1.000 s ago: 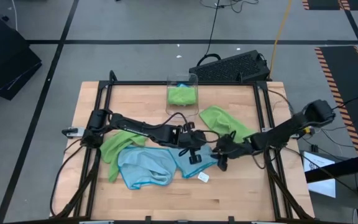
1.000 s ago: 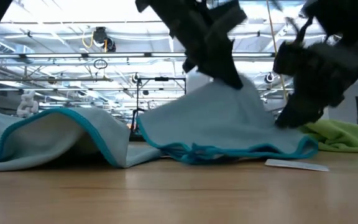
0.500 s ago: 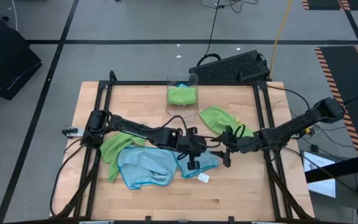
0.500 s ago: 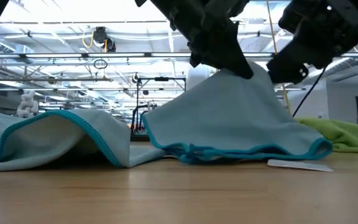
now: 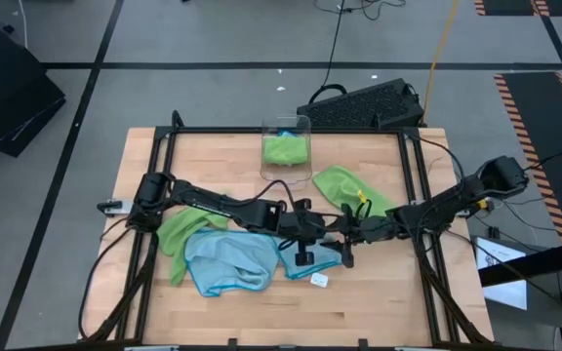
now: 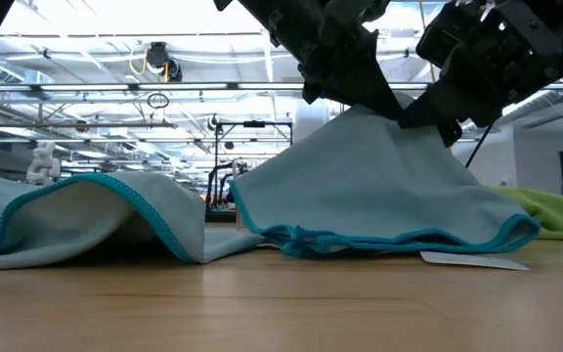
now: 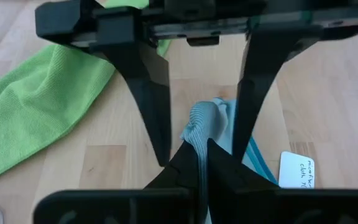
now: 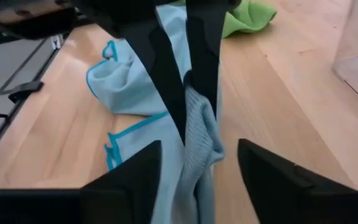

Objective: Fold microfiber towels
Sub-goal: Fold the right blue towel

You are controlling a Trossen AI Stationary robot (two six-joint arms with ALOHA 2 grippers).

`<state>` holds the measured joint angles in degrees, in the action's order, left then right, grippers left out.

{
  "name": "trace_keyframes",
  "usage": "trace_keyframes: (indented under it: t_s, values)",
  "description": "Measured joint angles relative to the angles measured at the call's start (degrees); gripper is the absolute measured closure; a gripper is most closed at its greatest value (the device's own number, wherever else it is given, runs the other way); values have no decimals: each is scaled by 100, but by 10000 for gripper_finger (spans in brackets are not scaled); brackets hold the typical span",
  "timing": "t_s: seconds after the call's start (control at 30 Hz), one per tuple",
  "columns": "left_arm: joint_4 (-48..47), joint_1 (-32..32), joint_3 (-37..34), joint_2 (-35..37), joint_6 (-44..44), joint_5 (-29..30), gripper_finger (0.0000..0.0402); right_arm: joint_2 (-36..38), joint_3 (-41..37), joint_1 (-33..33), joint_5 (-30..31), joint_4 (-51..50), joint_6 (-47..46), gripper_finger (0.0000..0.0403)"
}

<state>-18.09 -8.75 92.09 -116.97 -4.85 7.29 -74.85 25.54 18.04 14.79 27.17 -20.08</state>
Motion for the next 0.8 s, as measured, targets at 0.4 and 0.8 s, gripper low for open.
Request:
trace_keyframes:
  t_s: [0.4, 0.8]
  values:
    - [-89, -15, 0, -1, -158, -23, 330, -64, 2, -2, -151, -19, 283, 395]
    - [-2170, -167, -49, 156, -261, 600, 176, -3, 8, 0, -146, -84, 663, 395]
